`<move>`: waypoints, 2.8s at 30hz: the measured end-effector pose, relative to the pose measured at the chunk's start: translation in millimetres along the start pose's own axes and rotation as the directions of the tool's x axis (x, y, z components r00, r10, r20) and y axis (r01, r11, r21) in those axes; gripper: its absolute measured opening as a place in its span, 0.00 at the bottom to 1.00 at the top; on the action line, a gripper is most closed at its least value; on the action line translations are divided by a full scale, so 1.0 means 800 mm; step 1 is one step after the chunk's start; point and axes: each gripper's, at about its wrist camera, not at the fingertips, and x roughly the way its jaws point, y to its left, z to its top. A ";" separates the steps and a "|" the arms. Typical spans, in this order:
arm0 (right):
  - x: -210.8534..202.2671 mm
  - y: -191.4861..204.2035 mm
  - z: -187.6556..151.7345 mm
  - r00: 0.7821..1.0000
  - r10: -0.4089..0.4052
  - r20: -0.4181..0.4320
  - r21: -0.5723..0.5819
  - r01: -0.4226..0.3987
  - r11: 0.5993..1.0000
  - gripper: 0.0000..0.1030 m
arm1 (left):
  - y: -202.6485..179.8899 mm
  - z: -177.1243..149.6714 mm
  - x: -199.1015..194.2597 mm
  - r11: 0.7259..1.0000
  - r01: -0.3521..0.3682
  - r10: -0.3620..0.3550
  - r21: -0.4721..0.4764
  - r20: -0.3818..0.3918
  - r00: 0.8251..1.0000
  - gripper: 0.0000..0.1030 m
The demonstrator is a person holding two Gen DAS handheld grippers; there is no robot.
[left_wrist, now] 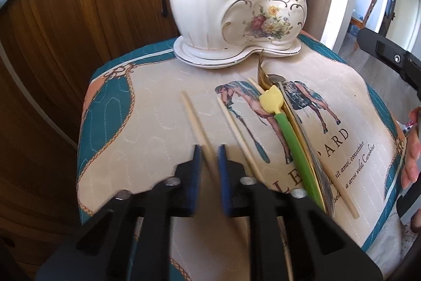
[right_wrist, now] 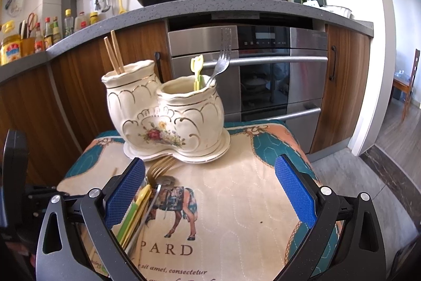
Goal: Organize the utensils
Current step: 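Grasp another wooden chopstick with the left tool, then grasp the gold fork on the cloth with the right tool, then carry chopstick into tall cup with left tool while right carries gold fork into short cup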
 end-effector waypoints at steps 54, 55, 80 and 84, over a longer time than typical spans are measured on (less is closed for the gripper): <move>0.052 0.075 0.009 0.962 0.183 -0.205 -0.069 -0.201 0.977 0.06 | 0.069 -0.012 -0.089 0.934 0.325 -0.233 -0.149 0.438 0.868 0.06; 0.047 0.072 0.012 0.963 0.190 -0.193 -0.065 -0.205 0.977 0.06 | 0.070 -0.012 -0.090 0.933 0.328 -0.235 -0.149 0.441 0.866 0.06; -0.072 0.052 0.083 0.956 0.240 0.171 -0.096 -0.226 0.969 0.03 | 0.085 0.012 -0.142 0.896 0.424 -0.257 -0.133 0.624 0.738 0.06; -0.080 0.049 0.110 0.946 0.219 0.238 -0.101 -0.200 0.975 0.03 | 0.085 0.037 -0.151 0.901 0.417 -0.246 -0.118 0.653 0.716 0.06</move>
